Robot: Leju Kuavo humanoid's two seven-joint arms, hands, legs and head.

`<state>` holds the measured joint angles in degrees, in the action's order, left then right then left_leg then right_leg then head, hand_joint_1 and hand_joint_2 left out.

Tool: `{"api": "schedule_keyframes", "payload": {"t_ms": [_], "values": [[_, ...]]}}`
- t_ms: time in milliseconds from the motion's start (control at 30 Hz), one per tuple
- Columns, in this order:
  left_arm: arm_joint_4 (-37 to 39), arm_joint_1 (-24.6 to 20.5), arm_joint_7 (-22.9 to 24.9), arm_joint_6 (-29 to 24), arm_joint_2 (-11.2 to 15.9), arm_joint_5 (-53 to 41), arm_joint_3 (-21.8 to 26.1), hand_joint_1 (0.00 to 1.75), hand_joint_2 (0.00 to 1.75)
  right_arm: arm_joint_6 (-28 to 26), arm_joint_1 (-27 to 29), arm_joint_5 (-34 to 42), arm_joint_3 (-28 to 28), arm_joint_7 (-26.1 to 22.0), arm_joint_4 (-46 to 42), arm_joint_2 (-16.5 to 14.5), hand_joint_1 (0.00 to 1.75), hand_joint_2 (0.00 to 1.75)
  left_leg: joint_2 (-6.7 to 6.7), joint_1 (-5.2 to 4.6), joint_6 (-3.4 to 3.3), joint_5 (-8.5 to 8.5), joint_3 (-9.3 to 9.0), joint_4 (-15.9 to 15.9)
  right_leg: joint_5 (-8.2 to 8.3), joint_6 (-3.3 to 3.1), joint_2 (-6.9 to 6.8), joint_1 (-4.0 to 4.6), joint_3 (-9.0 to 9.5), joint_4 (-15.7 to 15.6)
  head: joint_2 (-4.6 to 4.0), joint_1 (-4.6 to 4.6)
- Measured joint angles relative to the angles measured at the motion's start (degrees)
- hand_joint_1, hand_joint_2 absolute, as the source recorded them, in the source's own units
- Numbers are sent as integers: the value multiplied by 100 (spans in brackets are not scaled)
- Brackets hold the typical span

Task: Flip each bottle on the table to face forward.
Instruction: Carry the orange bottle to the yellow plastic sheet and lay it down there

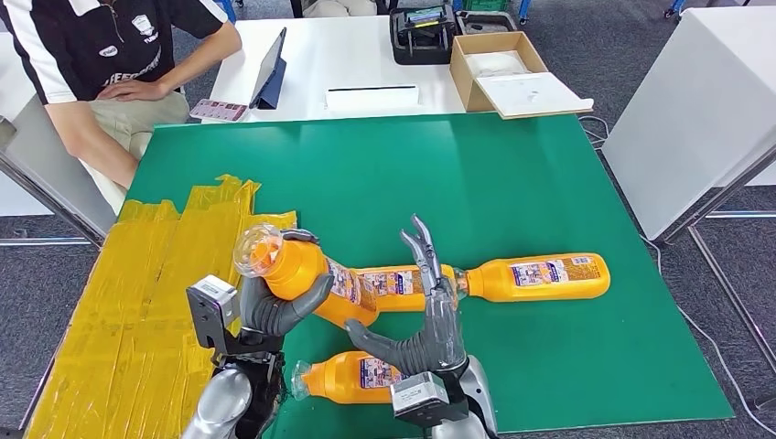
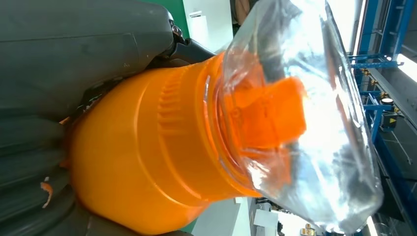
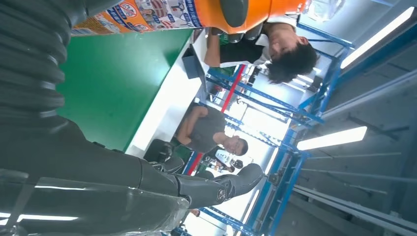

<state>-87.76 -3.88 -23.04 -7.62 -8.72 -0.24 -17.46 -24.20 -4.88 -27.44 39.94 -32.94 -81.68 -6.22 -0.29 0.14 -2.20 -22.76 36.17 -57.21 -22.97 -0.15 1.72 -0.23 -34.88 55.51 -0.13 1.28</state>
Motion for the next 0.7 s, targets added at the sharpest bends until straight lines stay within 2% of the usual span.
{"api": "schedule_keyframes", "payload": {"t_ms": [267, 367, 433, 533, 700], "values": [[-104, 105, -85, -172, 45, 71, 107, 175, 175, 63, 458, 403, 33, -69, -1084, 223, 0, 175, -1, -1, -2, -3, 3, 0, -1, 0, -1, -1, -1, -1, 0, 0], [-151, 159, -149, -405, 70, -142, 216, 175, 175, -190, 628, 192, 14, -32, -1491, 372, 0, 175, -1, -1, -3, -5, 3, 0, -1, 0, 0, -1, -2, -2, 0, 1], [-170, 191, -148, -1000, 115, -979, 291, 175, 175, -657, 815, -463, -81, 221, -1769, 498, 0, 175, -3, -1, -3, -5, 2, 0, -2, 0, -4, -1, -1, -2, 0, -1], [-172, 309, -155, -1899, 233, -2794, 489, 175, 175, -1204, 1241, -1253, -420, 621, -2209, 761, 0, 175, -7, -2, -3, -8, 4, 0, -2, 0, -8, -2, -1, -2, 0, 0], [-149, 405, -132, -2354, 336, -4041, 845, 175, 175, -1284, 1662, -1446, -1043, 841, -2650, 1008, 0, 175, -6, -2, 0, -12, 4, 0, -2, 1, -6, -3, -4, -3, 0, 1]]}}
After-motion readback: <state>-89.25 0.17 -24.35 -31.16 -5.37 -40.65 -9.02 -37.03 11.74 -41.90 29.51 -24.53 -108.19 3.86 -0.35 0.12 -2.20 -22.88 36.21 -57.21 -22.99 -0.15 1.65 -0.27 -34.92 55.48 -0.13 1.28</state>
